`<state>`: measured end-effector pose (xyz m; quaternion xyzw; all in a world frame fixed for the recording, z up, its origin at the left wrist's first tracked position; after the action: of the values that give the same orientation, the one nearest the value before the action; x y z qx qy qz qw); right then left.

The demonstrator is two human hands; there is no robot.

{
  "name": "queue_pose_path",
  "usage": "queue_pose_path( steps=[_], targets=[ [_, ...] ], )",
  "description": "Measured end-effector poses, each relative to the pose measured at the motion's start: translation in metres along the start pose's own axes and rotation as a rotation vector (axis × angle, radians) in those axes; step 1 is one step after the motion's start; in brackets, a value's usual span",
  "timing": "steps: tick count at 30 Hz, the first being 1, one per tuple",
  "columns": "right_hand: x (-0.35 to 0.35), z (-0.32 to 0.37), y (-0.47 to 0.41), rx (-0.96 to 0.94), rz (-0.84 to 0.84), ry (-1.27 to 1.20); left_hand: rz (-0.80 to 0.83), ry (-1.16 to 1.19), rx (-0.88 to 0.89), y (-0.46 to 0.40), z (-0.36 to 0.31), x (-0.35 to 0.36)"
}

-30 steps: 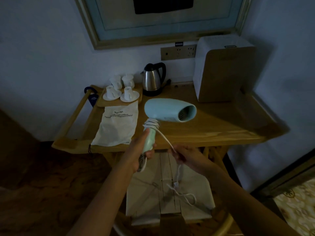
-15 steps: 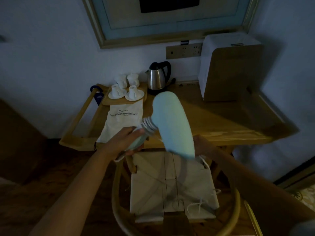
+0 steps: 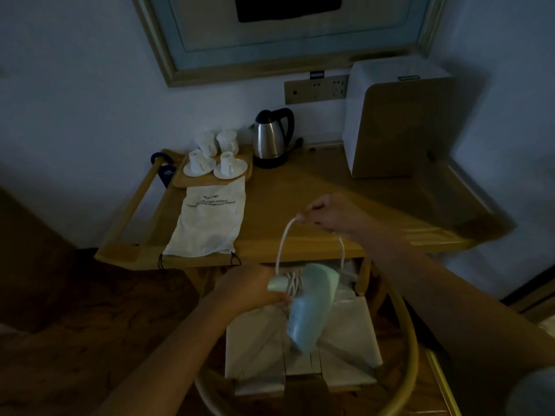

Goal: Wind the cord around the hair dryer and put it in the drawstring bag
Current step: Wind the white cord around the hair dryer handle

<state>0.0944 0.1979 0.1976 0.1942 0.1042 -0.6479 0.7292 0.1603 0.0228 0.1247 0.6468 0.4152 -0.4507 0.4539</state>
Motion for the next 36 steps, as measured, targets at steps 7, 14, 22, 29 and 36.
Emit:
queue_pose_path(
  steps=[7,14,22,29,36],
  targets=[
    [0.036,0.011,0.039,-0.233,0.055,0.207,-0.091,0.349,-0.327,-0.014,0.027,0.007],
    [0.043,-0.026,0.056,-0.347,-0.262,0.416,-0.151,1.150,-0.581,-0.008,0.041,0.002],
    [0.070,-0.074,0.081,-0.360,-0.024,0.080,-0.064,1.423,-0.472,-0.006,0.028,-0.013],
    [0.057,-0.105,0.083,-0.077,0.525,-0.305,-0.044,1.613,-0.440,-0.011,0.044,-0.039],
    [0.047,-0.121,0.042,0.091,0.249,-0.260,-0.011,1.631,-0.268,0.003,0.059,-0.064]
  ],
)
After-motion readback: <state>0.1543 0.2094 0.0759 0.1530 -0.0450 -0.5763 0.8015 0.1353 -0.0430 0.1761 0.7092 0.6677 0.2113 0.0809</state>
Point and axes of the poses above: each hand's wrist, its own y-axis away from the middle knuckle, its own x-axis out of the palm, z = x × y, the point moved 4 cm from there along -y, towards the middle knuckle, and after that the axes turned 9 degrees about -z, right-handed, at the moved point
